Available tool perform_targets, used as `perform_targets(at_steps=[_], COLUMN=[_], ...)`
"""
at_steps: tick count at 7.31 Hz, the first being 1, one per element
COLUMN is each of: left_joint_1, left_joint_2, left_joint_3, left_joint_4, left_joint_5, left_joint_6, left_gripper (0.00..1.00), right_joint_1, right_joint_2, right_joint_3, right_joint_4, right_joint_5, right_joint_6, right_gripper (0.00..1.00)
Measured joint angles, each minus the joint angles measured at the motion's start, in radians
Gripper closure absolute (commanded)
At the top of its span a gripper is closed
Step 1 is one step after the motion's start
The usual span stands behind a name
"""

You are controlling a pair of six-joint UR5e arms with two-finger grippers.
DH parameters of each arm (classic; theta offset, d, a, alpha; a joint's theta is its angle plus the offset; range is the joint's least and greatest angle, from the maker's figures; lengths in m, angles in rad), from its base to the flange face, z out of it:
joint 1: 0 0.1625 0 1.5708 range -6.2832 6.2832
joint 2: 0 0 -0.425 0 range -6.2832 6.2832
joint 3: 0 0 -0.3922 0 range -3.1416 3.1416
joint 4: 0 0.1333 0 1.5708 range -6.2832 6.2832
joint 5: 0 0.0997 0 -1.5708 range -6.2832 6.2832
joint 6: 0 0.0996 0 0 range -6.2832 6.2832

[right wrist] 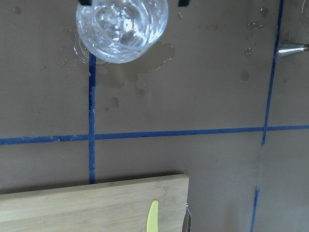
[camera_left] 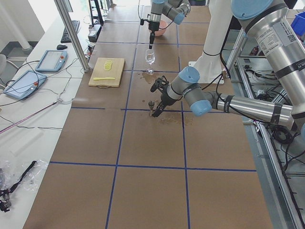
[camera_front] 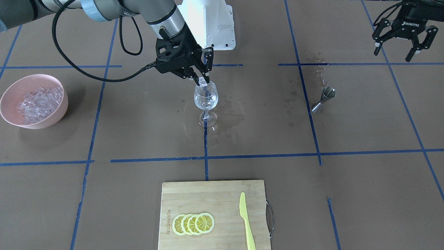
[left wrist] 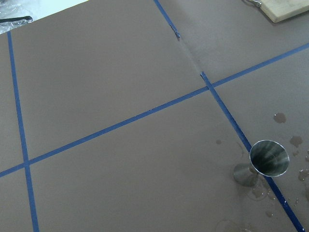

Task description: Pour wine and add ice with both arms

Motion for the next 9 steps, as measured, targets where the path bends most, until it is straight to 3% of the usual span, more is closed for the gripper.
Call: perform_targets(at_steps=[3, 5, 7, 9], left_joint_1=[-0.171, -0.333, -0.478, -0.527], left_joint_2=[-0.041, -0.099, -0.162, -0.213], left_joint_3=[0.092, 0.211, 0.348, 0.393], left_joint_4=[0.001, 0.005, 0.006, 0.053], left_joint_5=[-0.119, -0.278, -0.44, -0.5], left_joint_6=[0.175, 0.317, 0.376, 0.385], left_gripper=[0.0, 0.0, 0.0, 0.0], right_joint_1=[0.065, 0.173, 0.284, 0.388], right_joint_2=[-0.018, -0.092, -0.193, -0.301], right_joint_3=[0.008, 0.02, 0.023, 0.014], right_joint_4=[-0.01, -0.011, -0.012, -0.035], right_joint_5=[0.031, 0.108, 0.176, 0.219], right_joint_6=[-0.012, -0.062, -0.229, -0.475], right_gripper=[0.0, 0.0, 0.0, 0.0])
